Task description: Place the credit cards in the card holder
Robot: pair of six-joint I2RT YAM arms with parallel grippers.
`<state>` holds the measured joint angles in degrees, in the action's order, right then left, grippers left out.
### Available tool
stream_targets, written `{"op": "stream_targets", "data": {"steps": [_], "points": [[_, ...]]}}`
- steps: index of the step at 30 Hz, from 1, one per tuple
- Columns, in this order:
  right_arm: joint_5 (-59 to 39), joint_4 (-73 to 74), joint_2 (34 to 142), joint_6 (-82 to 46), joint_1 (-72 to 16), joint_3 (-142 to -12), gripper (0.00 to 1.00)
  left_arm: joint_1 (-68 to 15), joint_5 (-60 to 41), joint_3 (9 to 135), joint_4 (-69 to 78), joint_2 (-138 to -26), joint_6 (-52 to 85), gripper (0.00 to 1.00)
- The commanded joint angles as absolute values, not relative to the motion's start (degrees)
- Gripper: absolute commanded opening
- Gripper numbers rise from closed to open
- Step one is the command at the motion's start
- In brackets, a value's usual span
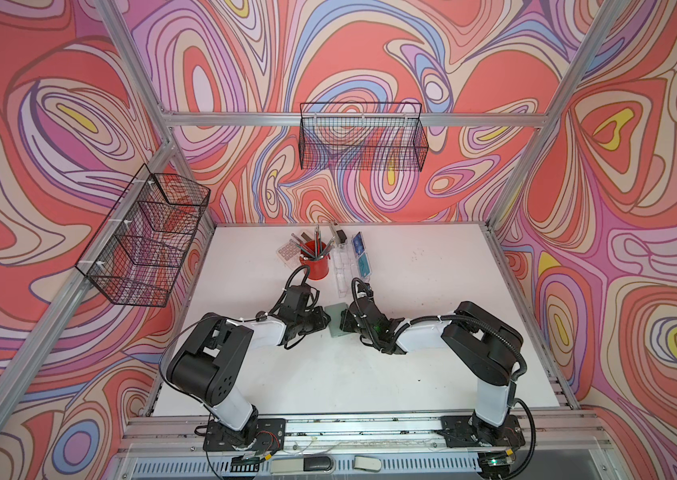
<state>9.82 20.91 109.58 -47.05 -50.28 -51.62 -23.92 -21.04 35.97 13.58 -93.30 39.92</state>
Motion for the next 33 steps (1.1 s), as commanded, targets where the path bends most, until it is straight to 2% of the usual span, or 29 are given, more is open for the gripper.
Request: {"op": "stream_targets", "data": {"steps": [1, 13, 18, 21, 24, 27, 33], "points": [[6.6, 13.2, 111.1, -47.3, -51.9, -49.2, 0.00, -23.8, -21.8, 34.9, 12.6, -94.3, 40.2, 0.21], [8.8, 14.2, 110.1, -47.5, -52.9, -48.7, 0.00, -23.8, -25.5, 32.2, 15.5, -92.6, 41.6, 0.21], [9.8, 14.1, 108.7, -47.9, -52.8, -48.3, 0.00, -23.8, -26.1, 30.2, 16.7, -90.8, 42.2, 0.31], [10.0, 14.1, 108.5, -48.1, -52.8, -48.3, 0.00, -23.9, -26.9, 30.1, 16.7, -90.0, 42.2, 0.33], [9.9, 14.3, 108.5, -48.2, -52.9, -48.2, 0.00, -24.0, -27.2, 30.1, 15.9, -90.6, 41.8, 0.32], [10.1, 14.4, 108.2, -48.3, -52.9, -48.2, 0.00, -24.1, -27.6, 30.1, 15.8, -92.1, 41.9, 0.24], [10.5, 14.7, 107.2, -48.4, -52.8, -47.8, 0.00, -24.4, -24.7, 30.8, 11.3, -93.0, 42.4, 0.25]]}}
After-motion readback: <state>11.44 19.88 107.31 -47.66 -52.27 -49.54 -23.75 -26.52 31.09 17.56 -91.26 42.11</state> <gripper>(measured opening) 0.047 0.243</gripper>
